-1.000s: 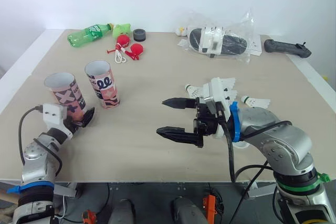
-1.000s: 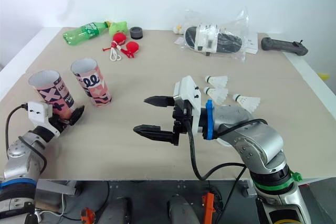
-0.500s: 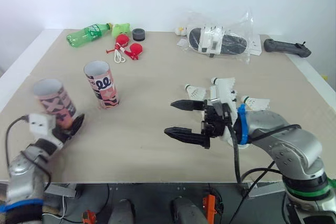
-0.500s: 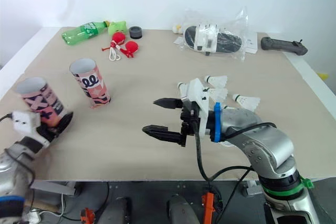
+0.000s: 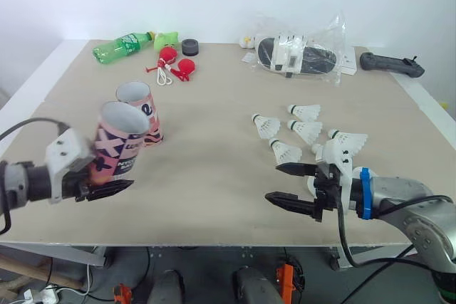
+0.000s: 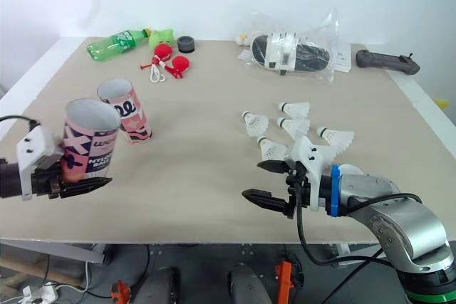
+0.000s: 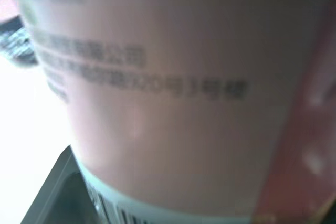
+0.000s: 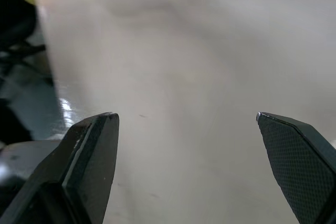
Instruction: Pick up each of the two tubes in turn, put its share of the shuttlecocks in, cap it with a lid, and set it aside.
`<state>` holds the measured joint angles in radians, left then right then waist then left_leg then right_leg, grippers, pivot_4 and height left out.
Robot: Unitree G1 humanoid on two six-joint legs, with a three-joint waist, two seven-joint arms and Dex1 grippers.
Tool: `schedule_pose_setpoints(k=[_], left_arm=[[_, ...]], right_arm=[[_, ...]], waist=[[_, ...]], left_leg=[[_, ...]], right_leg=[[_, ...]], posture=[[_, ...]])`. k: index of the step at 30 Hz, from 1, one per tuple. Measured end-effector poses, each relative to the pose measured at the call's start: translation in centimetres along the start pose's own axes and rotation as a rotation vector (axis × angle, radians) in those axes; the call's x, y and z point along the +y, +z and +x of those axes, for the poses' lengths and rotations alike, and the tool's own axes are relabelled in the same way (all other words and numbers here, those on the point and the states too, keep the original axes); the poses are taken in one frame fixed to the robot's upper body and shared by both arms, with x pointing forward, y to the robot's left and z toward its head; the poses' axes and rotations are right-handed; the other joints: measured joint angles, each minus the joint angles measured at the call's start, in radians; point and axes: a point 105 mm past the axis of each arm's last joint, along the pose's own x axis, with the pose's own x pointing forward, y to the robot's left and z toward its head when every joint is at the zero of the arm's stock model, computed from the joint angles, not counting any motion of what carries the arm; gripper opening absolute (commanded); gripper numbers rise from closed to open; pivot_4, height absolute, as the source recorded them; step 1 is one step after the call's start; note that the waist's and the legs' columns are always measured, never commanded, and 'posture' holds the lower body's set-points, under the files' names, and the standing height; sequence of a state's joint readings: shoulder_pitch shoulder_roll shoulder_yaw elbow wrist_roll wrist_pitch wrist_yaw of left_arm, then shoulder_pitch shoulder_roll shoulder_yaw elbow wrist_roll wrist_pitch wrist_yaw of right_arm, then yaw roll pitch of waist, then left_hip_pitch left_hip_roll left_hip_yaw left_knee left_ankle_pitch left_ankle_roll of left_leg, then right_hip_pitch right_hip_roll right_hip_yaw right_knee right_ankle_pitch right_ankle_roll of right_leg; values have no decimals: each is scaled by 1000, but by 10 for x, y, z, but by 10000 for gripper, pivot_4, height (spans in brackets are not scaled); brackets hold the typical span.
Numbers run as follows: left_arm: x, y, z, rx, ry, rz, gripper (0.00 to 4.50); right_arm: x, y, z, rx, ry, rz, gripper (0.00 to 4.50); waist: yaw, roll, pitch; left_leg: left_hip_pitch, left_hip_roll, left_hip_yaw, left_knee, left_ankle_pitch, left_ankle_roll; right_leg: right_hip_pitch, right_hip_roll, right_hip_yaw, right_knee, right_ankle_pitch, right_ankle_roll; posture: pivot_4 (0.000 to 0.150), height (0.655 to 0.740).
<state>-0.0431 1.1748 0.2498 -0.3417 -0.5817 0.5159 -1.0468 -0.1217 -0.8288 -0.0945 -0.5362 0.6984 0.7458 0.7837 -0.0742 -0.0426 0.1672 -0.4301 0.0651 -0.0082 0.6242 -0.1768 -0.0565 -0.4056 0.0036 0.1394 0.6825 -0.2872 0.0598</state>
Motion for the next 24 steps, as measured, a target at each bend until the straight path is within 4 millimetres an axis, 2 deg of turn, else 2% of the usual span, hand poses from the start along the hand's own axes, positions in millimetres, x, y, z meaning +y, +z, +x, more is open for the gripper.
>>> schedule_pose_setpoints(k=[3, 6, 14, 18, 24], left_arm=[[0, 7, 16, 76, -90, 84, 31303], [-3, 8, 32, 112, -166, 112, 31303], [8, -5, 69, 283, -257, 186, 31303], [10, -2, 78, 297, -266, 205, 31303], [9, 4, 89, 284, -282, 226, 31303]], right_arm=[[-7, -16, 1, 34, -139, -24, 45000], [-11, -26, 3, 64, -250, -54, 45000], [-22, -28, 23, 9, -539, -73, 45000], [-25, -25, 31, -4, -613, -82, 45000], [-41, -28, 35, 8, -756, -47, 45000]], waist=[[0, 1, 0], [0, 1, 0], [2, 1, 0], [3, 2, 0], [6, 2, 0]], left_leg=[[-1, -1, 0, -2, 0, 0], [-5, -1, -3, -3, -1, 0], [-9, -1, -13, -3, -1, 0], [-9, -1, -14, -2, -1, 0], [-8, -1, -15, 0, -1, 0]], right_leg=[[-1, 0, 0, 0, 0, 4], [-3, 2, 0, 0, -1, 1], [-3, 6, -6, 1, -1, -4], [-2, 6, -6, 1, -1, -4], [0, 6, -8, 2, 0, -4]], posture=[[1500, 7400], [1500, 7400], [1500, 7400], [1500, 7400], [1500, 7400]])
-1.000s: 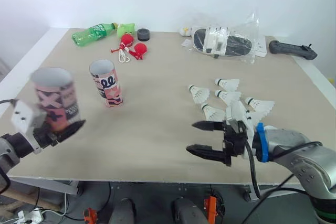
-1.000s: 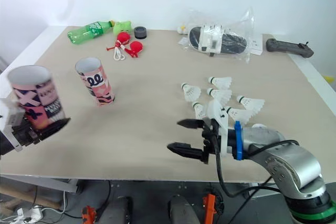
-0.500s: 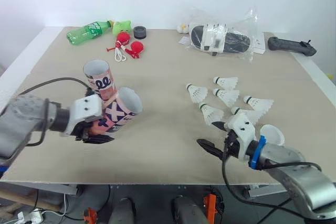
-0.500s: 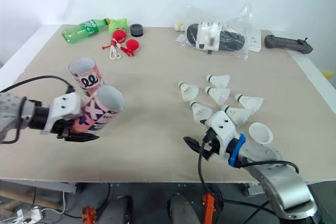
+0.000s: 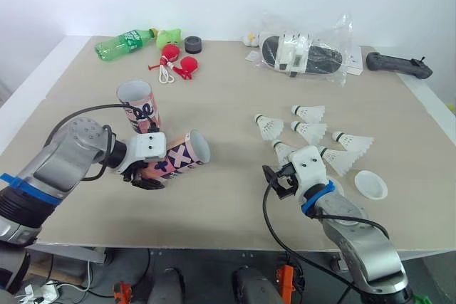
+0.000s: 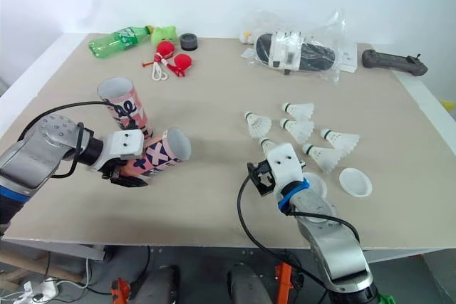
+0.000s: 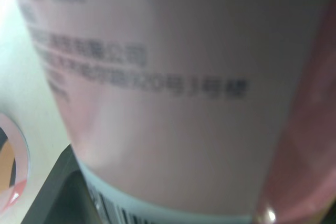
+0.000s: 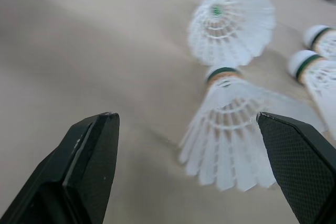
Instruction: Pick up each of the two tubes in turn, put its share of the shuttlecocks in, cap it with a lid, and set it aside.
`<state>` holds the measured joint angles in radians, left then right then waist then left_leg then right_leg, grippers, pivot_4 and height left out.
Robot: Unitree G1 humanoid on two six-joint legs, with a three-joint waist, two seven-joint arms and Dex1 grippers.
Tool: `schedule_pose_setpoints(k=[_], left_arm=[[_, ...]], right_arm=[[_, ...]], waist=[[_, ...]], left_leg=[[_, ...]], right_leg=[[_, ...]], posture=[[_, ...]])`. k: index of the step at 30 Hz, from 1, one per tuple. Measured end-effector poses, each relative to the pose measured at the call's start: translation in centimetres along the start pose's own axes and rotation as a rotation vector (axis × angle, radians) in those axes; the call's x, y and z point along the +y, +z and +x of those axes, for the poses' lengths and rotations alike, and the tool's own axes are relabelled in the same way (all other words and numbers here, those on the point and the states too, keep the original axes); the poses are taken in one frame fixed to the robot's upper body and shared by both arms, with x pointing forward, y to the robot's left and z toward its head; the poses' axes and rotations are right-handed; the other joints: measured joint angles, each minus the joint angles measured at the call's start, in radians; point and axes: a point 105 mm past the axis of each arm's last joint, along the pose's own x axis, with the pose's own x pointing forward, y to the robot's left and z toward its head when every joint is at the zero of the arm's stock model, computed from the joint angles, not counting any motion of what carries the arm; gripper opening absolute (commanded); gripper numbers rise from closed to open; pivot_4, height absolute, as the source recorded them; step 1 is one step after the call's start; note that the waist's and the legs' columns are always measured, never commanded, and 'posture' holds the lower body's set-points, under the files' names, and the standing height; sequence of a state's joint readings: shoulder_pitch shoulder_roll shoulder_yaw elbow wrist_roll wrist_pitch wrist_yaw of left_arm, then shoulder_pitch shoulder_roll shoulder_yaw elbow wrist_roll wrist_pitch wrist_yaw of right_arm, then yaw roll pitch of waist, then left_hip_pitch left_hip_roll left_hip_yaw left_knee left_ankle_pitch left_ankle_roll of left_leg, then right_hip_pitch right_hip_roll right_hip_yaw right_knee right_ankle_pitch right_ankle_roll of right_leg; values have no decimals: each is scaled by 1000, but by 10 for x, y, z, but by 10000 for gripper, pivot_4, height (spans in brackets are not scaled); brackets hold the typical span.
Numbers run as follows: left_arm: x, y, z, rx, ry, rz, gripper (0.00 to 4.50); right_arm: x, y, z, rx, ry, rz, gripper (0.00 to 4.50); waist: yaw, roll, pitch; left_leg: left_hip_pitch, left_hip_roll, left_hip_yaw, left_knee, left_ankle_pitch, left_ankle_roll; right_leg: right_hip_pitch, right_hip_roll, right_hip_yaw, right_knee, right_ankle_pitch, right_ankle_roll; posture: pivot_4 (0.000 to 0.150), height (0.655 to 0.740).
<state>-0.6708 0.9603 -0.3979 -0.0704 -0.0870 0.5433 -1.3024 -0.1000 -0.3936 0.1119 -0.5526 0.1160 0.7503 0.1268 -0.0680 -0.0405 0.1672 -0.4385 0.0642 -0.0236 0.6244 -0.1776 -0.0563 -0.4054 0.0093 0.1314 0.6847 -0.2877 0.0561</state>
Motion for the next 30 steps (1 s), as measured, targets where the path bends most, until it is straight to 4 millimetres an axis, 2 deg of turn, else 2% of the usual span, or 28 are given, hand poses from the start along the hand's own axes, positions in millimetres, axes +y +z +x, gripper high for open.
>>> schedule_pose_setpoints(k=[9, 13, 15, 16, 21, 26, 30], left_arm=[[1, 4, 5, -6, 8, 15, 31303], [1, 5, 6, -11, 8, 17, 31154], [2, 5, 7, -10, 10, 18, 31154], [2, 5, 7, -10, 10, 18, 31154], [2, 5, 7, -14, 16, 16, 31154], [1, 6, 8, -21, 19, 14, 31154], [1, 7, 9, -27, 18, 17, 31154]], right_arm=[[1, -8, 21, 13, -47, 73, 45000], [-1, -9, 27, 1, -67, 80, 35007], [-1, -9, 28, -2, -70, 84, 26305], [-1, -9, 28, -2, -70, 84, 24948], [-7, -12, 28, 7, -95, 81, 337], [-8, -13, 26, 6, -90, 69, 337], [-3, -8, 10, 1, -13, 37, 337]], waist=[[19, 4, -2], [22, 4, -3], [22, 5, -3], [22, 5, -3], [22, 5, -3], [23, 5, -3], [24, 7, -4]], left_leg=[[0, 0, 0, 1, 0, 0], [0, 0, -1, 2, 0, 0], [0, 0, -1, 2, 0, 0], [0, 0, -1, 2, 0, 0], [0, 0, -2, 3, 0, 0], [0, 0, -3, 3, 0, 0], [0, -1, -3, 3, 0, 0]], right_leg=[[1, 0, 0, 1, 1, 0], [1, 0, -1, 1, 1, 0], [1, 0, -1, 1, 1, 0], [1, 0, -1, 1, 1, 0], [2, 0, -2, 1, 1, 0], [3, 0, -3, 1, 1, 0], [3, 0, -3, 1, 1, 0]], posture=[[1500, 7400], [1500, 7400], [1500, 7400], [1500, 7400], [1500, 7400], [1500, 7400], [1500, 7400]])
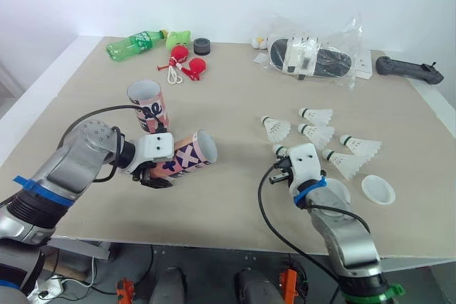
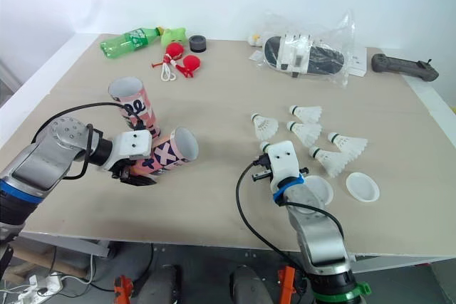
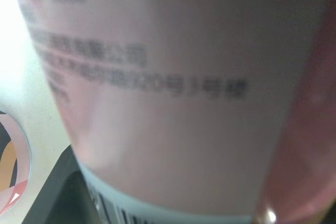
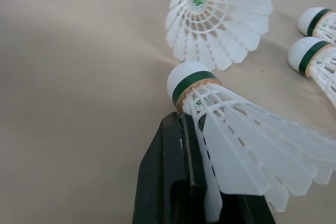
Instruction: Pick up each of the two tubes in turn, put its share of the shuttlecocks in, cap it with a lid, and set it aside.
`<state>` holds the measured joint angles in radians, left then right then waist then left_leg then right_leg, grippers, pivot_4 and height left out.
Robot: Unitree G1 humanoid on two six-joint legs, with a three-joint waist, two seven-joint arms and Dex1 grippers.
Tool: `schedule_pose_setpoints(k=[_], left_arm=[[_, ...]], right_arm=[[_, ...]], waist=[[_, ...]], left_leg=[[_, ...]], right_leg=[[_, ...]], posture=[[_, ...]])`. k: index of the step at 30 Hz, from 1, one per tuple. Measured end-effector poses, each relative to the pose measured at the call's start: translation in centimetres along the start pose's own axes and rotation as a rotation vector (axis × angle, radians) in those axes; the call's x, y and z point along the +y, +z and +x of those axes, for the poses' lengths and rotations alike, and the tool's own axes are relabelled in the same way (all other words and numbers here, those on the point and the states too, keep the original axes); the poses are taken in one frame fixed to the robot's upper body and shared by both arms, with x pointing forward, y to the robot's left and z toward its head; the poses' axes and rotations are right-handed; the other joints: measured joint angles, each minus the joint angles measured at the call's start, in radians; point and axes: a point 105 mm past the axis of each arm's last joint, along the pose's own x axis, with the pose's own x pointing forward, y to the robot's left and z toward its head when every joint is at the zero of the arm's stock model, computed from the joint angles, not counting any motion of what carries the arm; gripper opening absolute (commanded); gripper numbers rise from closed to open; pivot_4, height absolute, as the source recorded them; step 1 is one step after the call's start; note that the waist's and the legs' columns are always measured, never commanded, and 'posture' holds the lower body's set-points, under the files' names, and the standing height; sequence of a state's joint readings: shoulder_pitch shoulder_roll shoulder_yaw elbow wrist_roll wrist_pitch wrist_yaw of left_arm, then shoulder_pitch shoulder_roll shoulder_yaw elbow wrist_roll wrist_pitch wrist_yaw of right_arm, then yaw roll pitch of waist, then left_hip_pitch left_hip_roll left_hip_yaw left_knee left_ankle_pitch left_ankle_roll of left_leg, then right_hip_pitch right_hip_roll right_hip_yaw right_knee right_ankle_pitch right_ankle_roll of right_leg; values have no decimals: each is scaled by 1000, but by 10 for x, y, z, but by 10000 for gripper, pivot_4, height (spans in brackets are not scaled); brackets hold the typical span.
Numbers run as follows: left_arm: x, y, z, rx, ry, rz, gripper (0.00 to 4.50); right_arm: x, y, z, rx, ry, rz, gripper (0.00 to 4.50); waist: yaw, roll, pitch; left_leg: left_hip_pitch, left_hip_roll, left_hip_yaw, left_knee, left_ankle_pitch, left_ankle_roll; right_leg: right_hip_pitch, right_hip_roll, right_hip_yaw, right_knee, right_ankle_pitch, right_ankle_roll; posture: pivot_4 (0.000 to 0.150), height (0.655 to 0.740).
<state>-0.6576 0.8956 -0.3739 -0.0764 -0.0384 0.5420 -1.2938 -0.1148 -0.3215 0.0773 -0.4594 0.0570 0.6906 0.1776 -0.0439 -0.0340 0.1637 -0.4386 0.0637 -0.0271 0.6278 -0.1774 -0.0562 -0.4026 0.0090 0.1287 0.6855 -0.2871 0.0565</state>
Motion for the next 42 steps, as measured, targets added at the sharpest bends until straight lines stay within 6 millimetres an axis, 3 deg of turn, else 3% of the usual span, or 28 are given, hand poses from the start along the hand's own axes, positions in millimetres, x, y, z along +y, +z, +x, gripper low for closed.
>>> schedule_pose_setpoints(k=[5, 7, 9, 12, 14, 17, 25, 26, 27, 31, 32, 35, 39, 42], left_arm=[[-1, 3, 4, -16, -8, 4, 31154], [-2, 5, 5, -22, -12, 5, 31154], [-3, 8, 9, -36, -21, 9, 31154], [-4, 9, 11, -41, -23, 12, 31154], [-5, 10, 11, -42, -23, 16, 31154], [-5, 11, 11, -44, -19, 22, 31154], [-7, 11, 12, -52, 4, 19, 31154], [-7, 11, 12, -54, 8, 16, 31154], [-7, 11, 11, -54, 13, 13, 31154], [-7, 11, 12, -52, 18, 7, 31154], [-7, 11, 12, -53, 19, 6, 31154], [-8, 11, 12, -53, 22, 7, 31154], [-8, 12, 13, -58, 23, 2, 31154], [-8, 13, 13, -65, 30, -5, 31154]], right_arm=[[29, 40, -33, -110, 339, -99, 337], [43, 69, -45, -211, 494, -155, 337], [49, 106, -56, -325, 640, -316, 337], [53, 127, -58, -360, 754, -461, 337], [58, 131, -55, -352, 831, -537, 337], [67, 119, -44, -271, 957, -652, 337], [69, 118, -14, -245, 990, -799, 337], [69, 117, -12, -242, 994, -804, 7114], [69, 116, -11, -241, 997, -804, 8538], [72, 120, -9, -260, 1006, -811, 27472], [74, 122, -10, -269, 1008, -815, 29742], [73, 128, -10, -286, 996, -819, 43178], [67, 134, -16, -287, 999, -777, 44207], [54, 134, -31, -285, 1012, -617, 44207]], waist=[[-2, 2, 0], [-2, 3, 1], [-4, 7, 3], [-4, 7, 4], [-4, 7, 4], [-2, 8, 4], [0, 9, 5], [0, 9, 5], [0, 9, 5], [-1, 11, 5], [-1, 11, 5], [-1, 11, 5], [2, 11, 5], [9, 11, 5]], left_leg=[[1, 0, -2, 1, 0, 0], [1, 0, -2, 2, 1, 2], [1, 0, -2, 5, 2, 3], [2, 0, -3, 6, 3, 5], [1, 0, -3, 6, 3, 5], [1, 0, -3, 6, 3, 5], [0, 0, -3, 6, 4, 6], [0, 0, -3, 6, 4, 6], [0, 0, -3, 6, 4, 6], [1, 0, -3, 6, 4, 6], [1, 0, -3, 6, 4, 6], [1, 0, -3, 6, 4, 6], [0, 0, -3, 6, 4, 6], [0, 0, -4, 6, 4, 6]], right_leg=[[2, 1, -1, 0, -1, 1], [2, 1, -1, 0, -1, 5], [3, 1, -1, 0, 1, 7], [4, 1, -2, 0, 2, 7], [4, 1, -2, 0, 2, 6], [3, 0, -3, 0, 2, 5], [3, 0, -3, 0, 3, 5], [3, 0, -3, 0, 3, 5], [3, 0, -3, 0, 3, 4], [3, 0, -3, 0, 3, 4], [3, 0, -4, 0, 3, 4], [3, 0, -3, 0, 3, 4], [3, 0, -4, 0, 3, 3], [4, 0, -4, 0, 3, 3]], posture=[[1500, 7400], [1500, 7400], [1500, 7400], [1500, 7400], [1500, 7400], [1500, 7400], [1500, 7400], [1500, 7400], [1500, 7400], [1500, 7400], [1500, 7400], [1500, 7400], [1500, 7400], [1500, 7400]])
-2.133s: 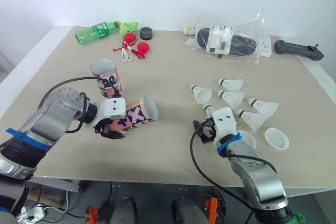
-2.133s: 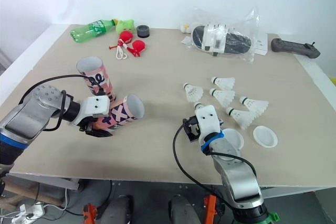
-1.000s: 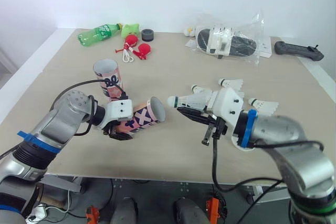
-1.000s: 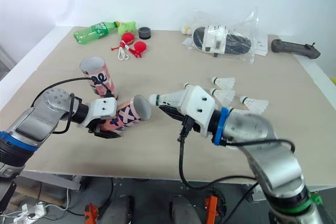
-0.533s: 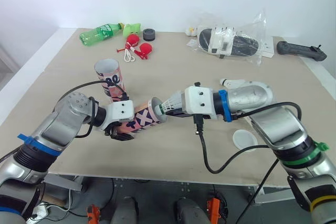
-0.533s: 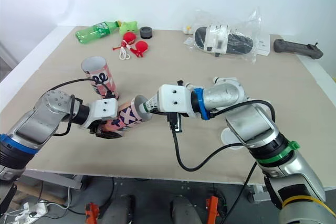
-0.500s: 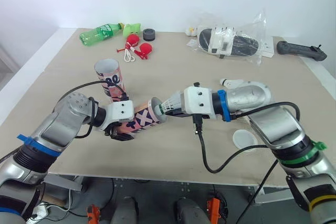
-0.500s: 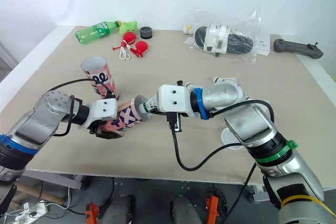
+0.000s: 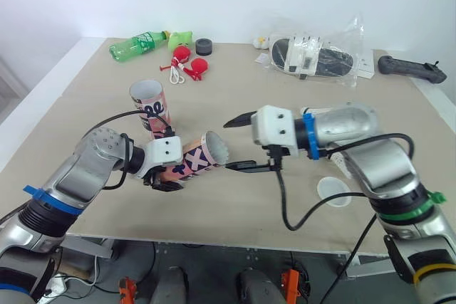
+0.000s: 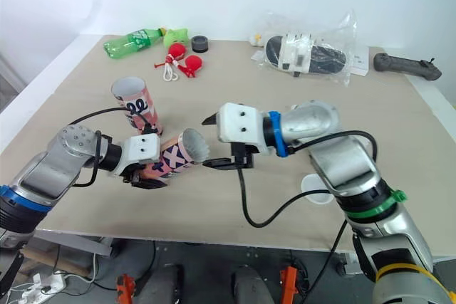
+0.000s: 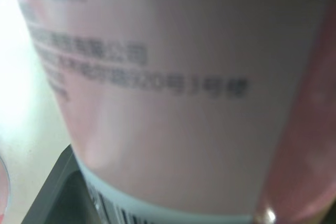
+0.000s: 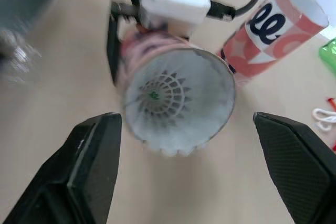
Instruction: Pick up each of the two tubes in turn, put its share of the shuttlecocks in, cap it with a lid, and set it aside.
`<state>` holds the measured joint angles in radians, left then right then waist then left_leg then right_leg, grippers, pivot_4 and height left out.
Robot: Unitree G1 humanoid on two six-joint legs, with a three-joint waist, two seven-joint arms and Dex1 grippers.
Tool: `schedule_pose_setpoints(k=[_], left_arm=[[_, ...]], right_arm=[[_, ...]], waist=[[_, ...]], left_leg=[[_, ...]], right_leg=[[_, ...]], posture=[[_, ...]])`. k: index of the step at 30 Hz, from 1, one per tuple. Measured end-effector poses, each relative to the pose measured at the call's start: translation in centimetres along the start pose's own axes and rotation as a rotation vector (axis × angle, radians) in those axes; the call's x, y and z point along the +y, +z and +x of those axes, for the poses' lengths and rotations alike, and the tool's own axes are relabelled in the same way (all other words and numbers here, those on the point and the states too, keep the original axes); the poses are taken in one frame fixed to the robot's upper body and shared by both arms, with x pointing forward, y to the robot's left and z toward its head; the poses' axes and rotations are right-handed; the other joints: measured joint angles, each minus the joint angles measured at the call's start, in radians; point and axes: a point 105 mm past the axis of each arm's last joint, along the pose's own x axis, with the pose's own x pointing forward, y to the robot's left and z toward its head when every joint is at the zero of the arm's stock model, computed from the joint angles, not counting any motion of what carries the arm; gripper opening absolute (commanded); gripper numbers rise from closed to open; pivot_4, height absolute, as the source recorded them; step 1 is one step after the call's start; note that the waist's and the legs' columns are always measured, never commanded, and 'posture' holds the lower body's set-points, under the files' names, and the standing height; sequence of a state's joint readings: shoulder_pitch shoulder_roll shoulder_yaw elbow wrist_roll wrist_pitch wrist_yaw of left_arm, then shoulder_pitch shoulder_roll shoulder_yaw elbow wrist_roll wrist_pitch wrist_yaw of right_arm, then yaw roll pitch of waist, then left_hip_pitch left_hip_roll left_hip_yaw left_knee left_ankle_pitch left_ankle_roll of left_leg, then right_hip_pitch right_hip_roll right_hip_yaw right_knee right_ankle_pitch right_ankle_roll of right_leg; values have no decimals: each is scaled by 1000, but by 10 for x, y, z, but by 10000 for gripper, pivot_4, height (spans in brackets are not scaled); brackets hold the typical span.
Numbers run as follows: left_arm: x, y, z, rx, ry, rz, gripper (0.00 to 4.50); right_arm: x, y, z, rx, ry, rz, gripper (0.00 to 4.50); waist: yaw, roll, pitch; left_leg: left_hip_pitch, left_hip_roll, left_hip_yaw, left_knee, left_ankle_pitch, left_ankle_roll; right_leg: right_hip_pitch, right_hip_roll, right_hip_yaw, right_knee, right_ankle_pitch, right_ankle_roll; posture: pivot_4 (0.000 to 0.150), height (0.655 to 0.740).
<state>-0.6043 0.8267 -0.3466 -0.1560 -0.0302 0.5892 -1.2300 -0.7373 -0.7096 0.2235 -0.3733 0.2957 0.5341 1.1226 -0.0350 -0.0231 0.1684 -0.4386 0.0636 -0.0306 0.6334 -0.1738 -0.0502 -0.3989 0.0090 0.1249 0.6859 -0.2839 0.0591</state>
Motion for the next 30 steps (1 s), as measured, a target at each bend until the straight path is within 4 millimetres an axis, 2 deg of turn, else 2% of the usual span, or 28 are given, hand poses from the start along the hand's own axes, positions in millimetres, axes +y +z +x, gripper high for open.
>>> schedule_pose_setpoints(k=[2, 6, 11, 14, 15, 19, 24, 30], left_arm=[[0, 0, 0, -2, 2, -3, 31154], [0, -1, 1, -2, 7, -11, 31154], [0, -2, 1, -3, 9, -14, 31154], [-1, -2, 1, -3, 8, -15, 31154], [-1, -2, 1, -6, 7, -15, 31154], [-1, -1, 1, -9, 2, -13, 31154], [-1, -1, 1, -7, 5, -15, 31154], [-1, -1, 1, -8, 6, -17, 31154]], right_arm=[[0, 0, -16, -37, -52, 98, 44207], [2, -8, -33, -30, -146, 207, 44207], [-5, -63, -44, 151, -405, 363, 44207], [-17, -90, -37, 194, -596, 451, 44207], [-19, -106, -31, 227, -663, 494, 44207], [-21, -137, -18, 291, -805, 574, 44207], [-28, -154, -9, 318, -889, 625, 44207], [-44, -162, 9, 286, -948, 646, 44207]], waist=[[0, 0, 0], [-1, 1, 0], [-2, 1, -1], [-5, 2, -1], [-5, 2, -1], [-3, 3, -1], [-5, 3, -1], [-7, 4, -1]], left_leg=[[0, 0, 0, 0, 0, 0], [1, 0, 0, 0, 0, 1], [1, 0, 2, 1, 1, 1], [1, 0, 1, 0, 1, 1], [1, 0, 1, 0, 1, 1], [0, -1, 1, 0, 1, 1], [1, -1, 1, 0, 1, 1], [1, -1, 1, 0, 1, 2]], right_leg=[[0, 0, 0, 0, 0, 0], [0, 0, 0, 0, -1, 2], [0, 0, 2, 0, 0, 4], [-1, 1, 1, 0, 0, 4], [-1, 1, 1, 0, 0, 4], [-1, 0, 2, 0, 0, 3], [-1, 0, 1, 0, 0, 4], [-1, 0, 1, 0, 1, 4]], posture=[[1500, 7400], [1500, 7400], [1500, 7400], [1500, 7400], [1500, 7400], [1500, 7400], [1500, 7400], [1500, 7400]])
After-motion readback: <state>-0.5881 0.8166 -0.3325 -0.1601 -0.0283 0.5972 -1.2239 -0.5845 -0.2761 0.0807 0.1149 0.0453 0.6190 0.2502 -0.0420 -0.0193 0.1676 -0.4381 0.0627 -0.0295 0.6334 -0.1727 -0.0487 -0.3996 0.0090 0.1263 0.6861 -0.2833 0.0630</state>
